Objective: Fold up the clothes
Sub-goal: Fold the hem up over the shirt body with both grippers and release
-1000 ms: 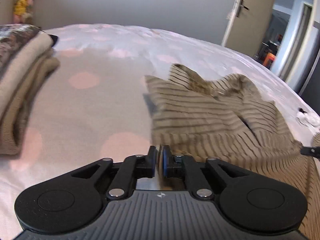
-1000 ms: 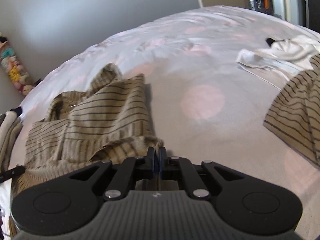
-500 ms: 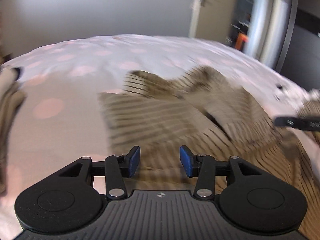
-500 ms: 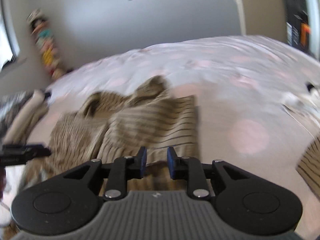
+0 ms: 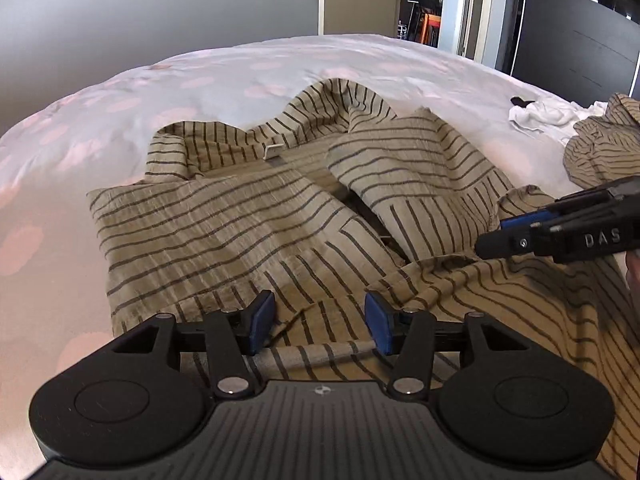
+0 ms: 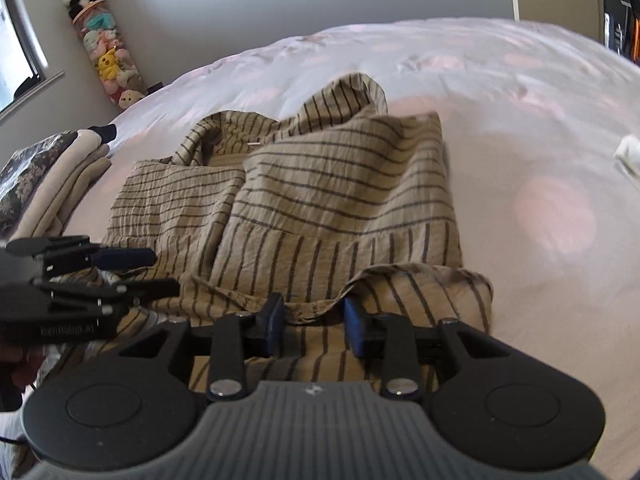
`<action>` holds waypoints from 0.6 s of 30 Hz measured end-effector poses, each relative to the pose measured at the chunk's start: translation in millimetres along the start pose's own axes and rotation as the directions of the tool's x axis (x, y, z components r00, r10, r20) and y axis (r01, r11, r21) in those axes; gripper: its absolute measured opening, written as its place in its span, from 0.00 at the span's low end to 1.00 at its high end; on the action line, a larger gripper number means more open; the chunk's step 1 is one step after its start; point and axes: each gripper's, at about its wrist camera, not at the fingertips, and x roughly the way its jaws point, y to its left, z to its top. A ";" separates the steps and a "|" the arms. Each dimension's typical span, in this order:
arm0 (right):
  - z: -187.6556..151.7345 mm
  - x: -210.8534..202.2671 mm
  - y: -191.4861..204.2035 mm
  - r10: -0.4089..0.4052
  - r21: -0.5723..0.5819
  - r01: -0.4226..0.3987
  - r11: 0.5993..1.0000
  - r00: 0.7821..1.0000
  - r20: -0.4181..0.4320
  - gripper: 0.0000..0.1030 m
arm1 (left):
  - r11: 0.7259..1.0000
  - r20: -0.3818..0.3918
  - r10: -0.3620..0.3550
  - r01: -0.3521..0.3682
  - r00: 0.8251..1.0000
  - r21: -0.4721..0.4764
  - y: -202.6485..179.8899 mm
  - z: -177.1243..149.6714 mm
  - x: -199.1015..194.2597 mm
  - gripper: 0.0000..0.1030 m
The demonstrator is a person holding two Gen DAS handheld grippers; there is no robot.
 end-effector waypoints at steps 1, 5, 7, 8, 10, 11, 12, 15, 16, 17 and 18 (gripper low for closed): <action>0.6 0.8 -1.7 0.002 0.016 -0.002 1.000 1.000 0.004 0.12 | 1.000 0.009 -0.008 0.008 1.000 -0.019 2.7 0.5 -1.3 0.19; 5.1 -12.0 -11.9 0.038 0.102 -0.046 0.994 0.996 0.081 0.04 | 0.998 0.087 0.014 -0.009 0.996 -0.054 7.5 9.8 -17.8 0.00; 8.3 -19.1 -13.9 0.034 0.121 -0.050 0.991 0.990 0.134 0.03 | 0.997 0.129 0.030 -0.021 0.991 -0.070 9.3 14.8 -26.6 0.00; 9.9 -21.6 -14.4 0.028 0.127 -0.048 0.991 0.987 0.155 0.02 | 0.997 0.150 0.038 -0.026 0.988 -0.078 10.3 17.3 -31.1 0.00; 12.7 -20.0 -12.8 0.017 0.118 -0.037 0.992 0.986 0.166 0.02 | 0.995 0.167 0.064 -0.051 0.984 -0.080 11.3 20.4 -32.3 0.00; 14.1 -18.3 -11.7 0.014 0.111 -0.034 0.993 0.985 0.170 0.02 | 0.995 0.164 0.077 -0.065 0.983 -0.079 12.0 21.2 -29.6 0.00; 15.8 -16.0 -10.5 0.012 0.103 -0.031 0.994 0.984 0.176 0.02 | 0.994 0.159 0.089 -0.077 0.983 -0.081 13.0 21.4 -25.9 0.00; 20.0 -9.3 -8.7 -0.003 0.088 -0.014 0.996 0.982 0.187 0.09 | 0.989 0.112 0.119 -0.108 0.987 -0.098 19.7 16.7 -15.4 0.07; 20.0 -8.5 -10.5 -0.013 0.094 -0.005 0.996 0.982 0.189 0.16 | 0.988 0.103 0.124 -0.113 0.987 -0.106 24.1 14.8 -15.5 0.11; 19.9 -9.0 -13.1 -0.020 0.105 0.000 0.994 0.981 0.193 0.25 | 0.985 0.100 0.130 -0.117 0.986 -0.124 29.1 13.7 -18.3 0.15; 19.7 -12.0 -17.2 -0.021 0.125 -0.004 0.992 0.979 0.203 0.26 | 0.981 0.104 0.136 -0.120 0.985 -0.151 34.9 13.4 -23.9 0.16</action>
